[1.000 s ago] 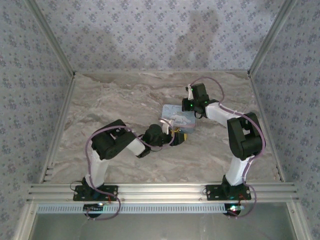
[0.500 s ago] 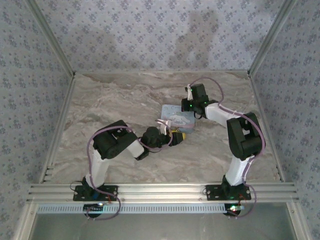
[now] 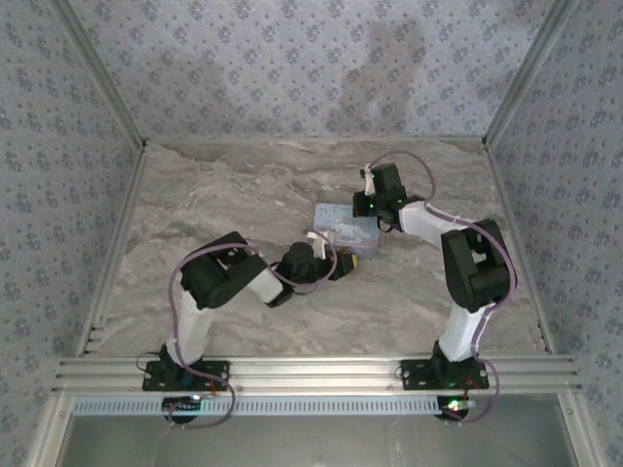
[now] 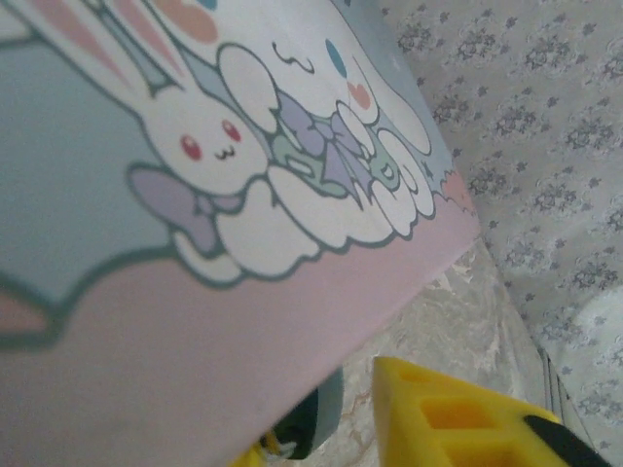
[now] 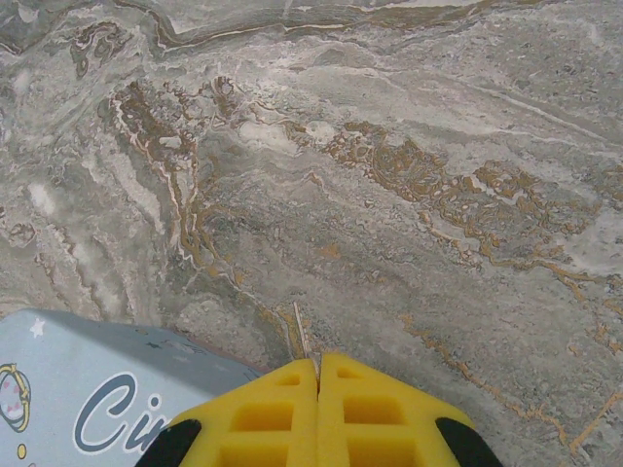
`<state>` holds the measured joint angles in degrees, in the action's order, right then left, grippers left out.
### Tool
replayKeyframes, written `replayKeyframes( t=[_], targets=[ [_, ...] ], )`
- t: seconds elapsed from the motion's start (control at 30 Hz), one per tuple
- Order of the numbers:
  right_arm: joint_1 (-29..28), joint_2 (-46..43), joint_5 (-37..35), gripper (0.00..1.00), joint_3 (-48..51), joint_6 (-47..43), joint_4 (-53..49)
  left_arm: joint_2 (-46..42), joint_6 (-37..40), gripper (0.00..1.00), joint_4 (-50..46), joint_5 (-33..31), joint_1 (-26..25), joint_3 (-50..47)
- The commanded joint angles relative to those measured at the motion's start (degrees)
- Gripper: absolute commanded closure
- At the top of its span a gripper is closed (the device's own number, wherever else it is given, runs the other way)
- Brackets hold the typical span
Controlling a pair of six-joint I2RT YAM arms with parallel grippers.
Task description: Unlock the padlock with the key
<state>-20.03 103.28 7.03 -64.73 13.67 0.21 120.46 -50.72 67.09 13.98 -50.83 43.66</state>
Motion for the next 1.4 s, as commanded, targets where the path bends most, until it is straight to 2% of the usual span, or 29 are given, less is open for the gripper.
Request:
replayKeyframes(
  t=[0.0,0.17,0.23,0.4,0.5,0.9,1.13,1.37],
  targets=[
    [-0.8,0.0,0.4,1.0,1.4,0.4,-2.5,2.2,-3.0,0.68,-4.4,0.9,0.9,0.7],
    [-0.7,-0.2,0.5,1.0,2.3,0.5,-2.0,1.7,-3.2,0.69,-6.0,1.9,1.5,0.7],
    [-0.7,-0.4,0.6,1.0,2.5,0.5,-1.8,1.6,-2.9,0.77,-6.5,2.7,1.7,0.9],
    [0.0,-2.2,1.0,1.0,3.1,0.7,-1.4,0.8,-3.5,0.82,-9.2,5.2,2.2,0.9],
    [0.8,-3.7,1.3,1.0,3.4,0.8,-1.4,-0.2,-3.1,0.88,-11.6,6.5,2.7,0.7],
    [5.5,-11.8,5.1,1.0,6.9,3.1,0.3,-6.0,-2.6,0.89,-28.6,14.2,4.6,3.3],
    [8.6,-25.1,17.5,1.0,16.1,9.2,5.5,-9.1,-3.1,0.89,-36.6,17.4,5.6,7.0],
    [10.7,-43.1,29.6,1.0,30.5,17.4,12.0,-10.6,-5.9,0.9,-37.0,18.5,6.4,8.9]
  ],
)
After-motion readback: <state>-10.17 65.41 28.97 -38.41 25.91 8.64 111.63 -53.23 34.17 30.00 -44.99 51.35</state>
